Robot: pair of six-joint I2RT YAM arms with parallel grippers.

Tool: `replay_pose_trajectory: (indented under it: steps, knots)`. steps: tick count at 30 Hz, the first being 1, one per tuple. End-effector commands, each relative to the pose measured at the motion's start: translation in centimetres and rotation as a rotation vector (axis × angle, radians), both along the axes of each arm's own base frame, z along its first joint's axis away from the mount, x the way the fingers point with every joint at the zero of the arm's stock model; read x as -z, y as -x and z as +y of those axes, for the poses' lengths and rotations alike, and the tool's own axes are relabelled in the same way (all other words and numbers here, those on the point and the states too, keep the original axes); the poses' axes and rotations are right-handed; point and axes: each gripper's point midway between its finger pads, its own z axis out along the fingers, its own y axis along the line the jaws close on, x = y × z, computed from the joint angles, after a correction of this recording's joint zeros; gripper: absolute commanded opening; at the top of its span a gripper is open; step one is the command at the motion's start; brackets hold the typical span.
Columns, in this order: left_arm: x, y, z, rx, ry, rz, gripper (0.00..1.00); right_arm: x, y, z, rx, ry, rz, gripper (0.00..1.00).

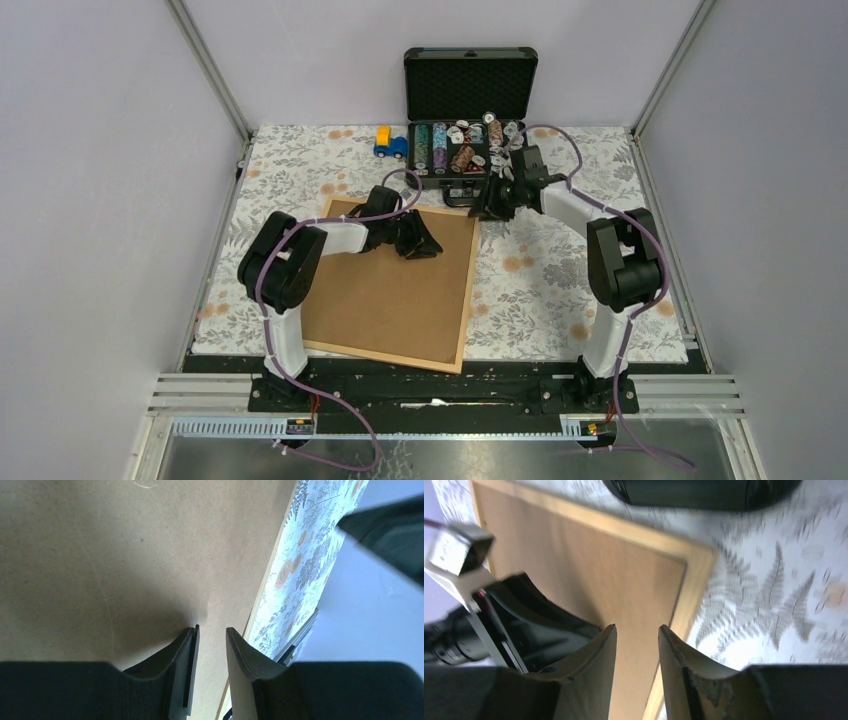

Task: Put the photo into the frame

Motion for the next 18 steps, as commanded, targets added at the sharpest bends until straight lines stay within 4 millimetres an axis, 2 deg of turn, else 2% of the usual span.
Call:
replay_pose_trajectory:
  steps: [1,4,6,9,11,13,14,18]
  knots:
    - [5.8,2.1,4.6,-0.053,-0.259,0.072,0.37,0.4,-2.8,-0.7,0.011,0.093,-0.026,0.46]
    - [4.7,1.6,4.6,-0.046,-0.258,0.026,0.42,0.9,-3.2,-0.1,0.005,0.056,-0.017,0.5]
    - [3.6,1.1,4.5,-0.032,-0.256,-0.016,0.51,1.2,-3.2,0.2,0.005,0.002,0.009,0.5]
    - [0.6,-0.1,4.3,0.002,-0.244,-0.112,0.69,1.7,-3.3,-0.1,0.017,-0.033,0.017,0.51]
    - [-2.1,-1.4,4.9,0.002,-0.249,-0.175,0.78,1.9,-3.1,0.0,-0.001,-0.055,0.029,0.5]
    - [-4.9,-3.2,6.6,-0.033,-0.262,-0.225,0.85,2.3,-2.8,0.3,-0.015,-0.076,0.049,0.48]
    - [-5.8,-3.9,8.1,-0.062,-0.271,-0.23,0.86,2.4,-2.7,0.4,-0.02,-0.083,0.052,0.47]
    - [-7.6,-6.7,15.6,-0.23,-0.326,-0.226,0.91,2.0,-2.7,0.4,-0.021,-0.094,0.034,0.45]
